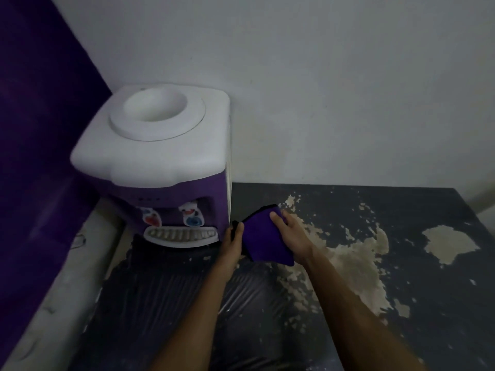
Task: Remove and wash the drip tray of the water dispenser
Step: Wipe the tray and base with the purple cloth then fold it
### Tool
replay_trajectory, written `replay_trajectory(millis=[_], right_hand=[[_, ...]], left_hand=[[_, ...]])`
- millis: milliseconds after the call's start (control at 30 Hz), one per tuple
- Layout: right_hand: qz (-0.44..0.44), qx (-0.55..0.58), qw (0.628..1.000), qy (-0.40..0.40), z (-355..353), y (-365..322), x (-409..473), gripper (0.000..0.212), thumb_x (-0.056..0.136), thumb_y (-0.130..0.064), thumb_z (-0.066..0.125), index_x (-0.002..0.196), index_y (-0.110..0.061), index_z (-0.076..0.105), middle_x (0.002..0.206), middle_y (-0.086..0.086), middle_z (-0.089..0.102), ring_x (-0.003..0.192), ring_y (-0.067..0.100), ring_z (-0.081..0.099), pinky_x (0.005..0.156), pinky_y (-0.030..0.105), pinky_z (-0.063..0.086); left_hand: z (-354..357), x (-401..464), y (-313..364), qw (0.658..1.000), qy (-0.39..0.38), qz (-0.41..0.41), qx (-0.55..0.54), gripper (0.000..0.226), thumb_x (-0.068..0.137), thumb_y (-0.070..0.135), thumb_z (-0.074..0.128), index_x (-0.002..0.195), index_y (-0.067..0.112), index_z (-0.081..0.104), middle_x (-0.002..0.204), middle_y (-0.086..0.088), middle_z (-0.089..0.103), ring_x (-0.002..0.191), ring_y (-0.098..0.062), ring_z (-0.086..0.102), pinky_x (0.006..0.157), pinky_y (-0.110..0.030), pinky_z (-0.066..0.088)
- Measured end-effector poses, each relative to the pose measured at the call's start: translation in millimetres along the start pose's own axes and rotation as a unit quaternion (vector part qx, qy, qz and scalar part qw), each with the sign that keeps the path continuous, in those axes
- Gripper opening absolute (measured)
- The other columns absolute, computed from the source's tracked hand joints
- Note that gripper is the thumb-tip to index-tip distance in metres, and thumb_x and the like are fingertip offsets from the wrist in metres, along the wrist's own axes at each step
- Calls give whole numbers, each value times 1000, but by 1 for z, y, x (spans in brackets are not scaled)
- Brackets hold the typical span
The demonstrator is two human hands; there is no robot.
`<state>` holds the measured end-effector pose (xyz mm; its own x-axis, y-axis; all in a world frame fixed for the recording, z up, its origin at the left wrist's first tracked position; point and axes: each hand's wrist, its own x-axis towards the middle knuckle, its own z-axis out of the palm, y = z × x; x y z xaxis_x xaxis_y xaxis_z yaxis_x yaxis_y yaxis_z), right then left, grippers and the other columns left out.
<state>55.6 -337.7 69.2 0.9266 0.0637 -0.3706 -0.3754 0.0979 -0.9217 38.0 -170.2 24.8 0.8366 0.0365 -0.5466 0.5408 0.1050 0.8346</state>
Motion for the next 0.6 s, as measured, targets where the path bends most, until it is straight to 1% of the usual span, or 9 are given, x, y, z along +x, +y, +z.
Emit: replay_trajectory(millis=[67, 100, 133, 200, 267, 367, 433, 500, 600], right_hand=[[1, -4, 1000, 7, 9, 1, -4, 33, 98, -36, 58, 115, -8, 62, 107, 14, 73, 95, 29, 71, 79, 41, 61], [0, -6, 1000, 13, 13, 2, -6, 31, 98, -36, 58, 112, -8, 62, 105, 14, 73, 92, 28, 72, 74, 37, 61], [0, -8, 1000, 19, 18, 3, -8, 27, 98, -35, 59, 107, -10, 61, 102, 13, 72, 89, 26, 71, 70, 33, 60], [5, -13, 1000, 25, 29, 9, -11, 18, 98, -32, 59, 100, -14, 59, 100, 13, 70, 86, 25, 69, 68, 33, 59], [7, -23, 999, 27, 42, 17, -14, 18, 98, -29, 59, 105, -12, 57, 101, 13, 68, 85, 21, 67, 68, 30, 58], [-7, -36, 999, 20, 66, 27, -19, 22, 100, -24, 57, 115, -9, 54, 97, 6, 66, 79, 14, 65, 61, 22, 56], [-10, -29, 999, 10, 82, 33, -22, 24, 100, -22, 56, 119, -9, 52, 101, 7, 66, 84, 17, 65, 68, 27, 57], [-4, -15, 1000, -1, 99, 38, -24, 23, 101, -21, 55, 120, -10, 50, 103, 7, 66, 87, 19, 65, 72, 30, 58], [2, 18, 1000, -8, 123, 41, -28, 21, 101, -17, 53, 119, -8, 49, 99, 7, 66, 81, 16, 65, 65, 24, 57]], left_hand=[[-9, -6, -1, 999, -11, -4, -33, 92, 75, 76, 54, 149, 30, 27, 150, -2, 42, 128, -23, 50, 108, -47, 43], [-15, -9, -2, 1000, -9, 1, -22, 93, 75, 76, 55, 151, 30, 25, 152, -2, 39, 129, -21, 48, 110, -44, 40], [-21, -12, -2, 1000, 0, 10, 0, 90, 78, 74, 54, 151, 30, 25, 153, -2, 38, 128, -17, 47, 109, -38, 39], [-35, -18, -4, 998, 28, 33, 44, 81, 85, 67, 52, 150, 27, 27, 153, -1, 36, 119, -9, 43, 99, -28, 36], [-51, -23, -6, 994, 52, 41, 87, 74, 89, 63, 49, 150, 26, 27, 153, -1, 36, 117, -9, 40, 96, -26, 34], [-78, -28, -10, 992, 31, 10, 119, 68, 92, 60, 45, 149, 29, 26, 152, -2, 38, 130, -22, 45, 107, -39, 40], [-98, -29, -13, 995, 5, -25, 96, 62, 93, 58, 45, 146, 30, 28, 149, -2, 43, 128, -25, 48, 105, -46, 45], [-116, -31, -14, 997, -9, -58, 57, 63, 93, 56, 47, 147, 30, 28, 147, 0, 44, 127, -24, 50, 101, -48, 48], [-138, -32, -13, 999, 8, -33, 31, 60, 92, 48, 57, 143, 24, 37, 143, -1, 50, 124, -23, 53, 105, -48, 46]])
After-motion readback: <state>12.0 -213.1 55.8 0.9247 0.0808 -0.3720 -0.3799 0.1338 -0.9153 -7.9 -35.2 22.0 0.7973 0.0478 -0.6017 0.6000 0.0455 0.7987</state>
